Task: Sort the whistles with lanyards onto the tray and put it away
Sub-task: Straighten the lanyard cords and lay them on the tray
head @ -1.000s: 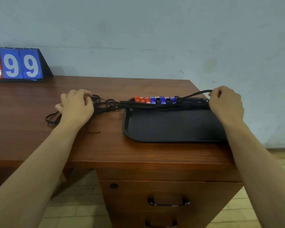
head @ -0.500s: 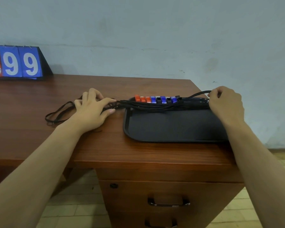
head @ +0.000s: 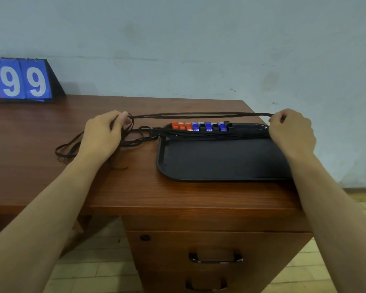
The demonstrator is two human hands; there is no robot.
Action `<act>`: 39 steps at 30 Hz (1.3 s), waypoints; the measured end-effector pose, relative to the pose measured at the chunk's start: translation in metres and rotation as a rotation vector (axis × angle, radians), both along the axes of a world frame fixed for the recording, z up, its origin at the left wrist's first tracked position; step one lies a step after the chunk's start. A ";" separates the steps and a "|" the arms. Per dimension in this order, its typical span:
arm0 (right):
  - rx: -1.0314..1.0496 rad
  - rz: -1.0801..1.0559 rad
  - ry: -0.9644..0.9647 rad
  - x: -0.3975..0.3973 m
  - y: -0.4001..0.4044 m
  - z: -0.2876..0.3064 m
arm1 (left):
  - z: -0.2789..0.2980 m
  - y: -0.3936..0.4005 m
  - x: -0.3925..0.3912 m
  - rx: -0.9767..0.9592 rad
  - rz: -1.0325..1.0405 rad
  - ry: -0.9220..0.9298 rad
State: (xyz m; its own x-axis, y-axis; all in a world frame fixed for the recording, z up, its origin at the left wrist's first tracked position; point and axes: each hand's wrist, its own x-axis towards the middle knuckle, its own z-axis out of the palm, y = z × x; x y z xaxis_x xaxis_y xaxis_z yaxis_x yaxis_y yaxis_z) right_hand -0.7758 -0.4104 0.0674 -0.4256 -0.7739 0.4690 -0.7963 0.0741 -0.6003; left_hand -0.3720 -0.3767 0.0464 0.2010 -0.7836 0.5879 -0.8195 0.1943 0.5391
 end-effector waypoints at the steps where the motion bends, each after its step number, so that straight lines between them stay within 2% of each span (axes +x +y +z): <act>1: 0.002 -0.005 0.001 0.000 0.000 0.000 | 0.000 0.000 0.000 0.003 0.016 0.033; 4: 0.008 -0.014 0.006 -0.001 0.000 0.000 | -0.001 -0.002 0.004 0.026 0.083 0.132; 11: 0.020 -0.006 -0.005 -0.002 -0.001 -0.001 | -0.008 -0.003 0.018 0.099 0.362 0.125; 14: 0.023 -0.009 -0.009 -0.003 0.001 0.000 | -0.009 -0.002 0.020 0.125 0.414 0.144; 18: 0.021 0.005 -0.013 -0.002 0.001 0.000 | -0.009 -0.002 0.019 0.113 0.390 0.087; 21: 0.014 0.022 -0.003 -0.001 0.001 0.000 | -0.005 -0.003 0.016 0.195 0.340 -0.022; 27: -0.005 0.090 0.000 0.001 0.000 0.000 | -0.009 -0.004 -0.005 0.280 -0.023 -0.340; 29: -0.006 0.091 0.003 0.000 -0.001 -0.001 | -0.010 -0.008 -0.008 0.328 -0.043 -0.321; 35: -0.009 0.096 0.010 0.000 -0.003 -0.002 | -0.007 -0.011 -0.002 0.324 0.079 -0.321; 39: -0.007 0.106 0.013 -0.001 -0.005 -0.003 | -0.005 -0.010 0.001 0.212 0.070 -0.248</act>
State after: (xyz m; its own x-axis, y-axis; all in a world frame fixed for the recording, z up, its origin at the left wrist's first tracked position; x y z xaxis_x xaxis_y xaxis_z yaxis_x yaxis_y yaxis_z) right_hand -0.7766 -0.4154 0.0639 -0.3357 -0.8106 0.4798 -0.8072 -0.0150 -0.5901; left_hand -0.3710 -0.3867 0.0412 0.1297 -0.8832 0.4507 -0.9384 0.0374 0.3435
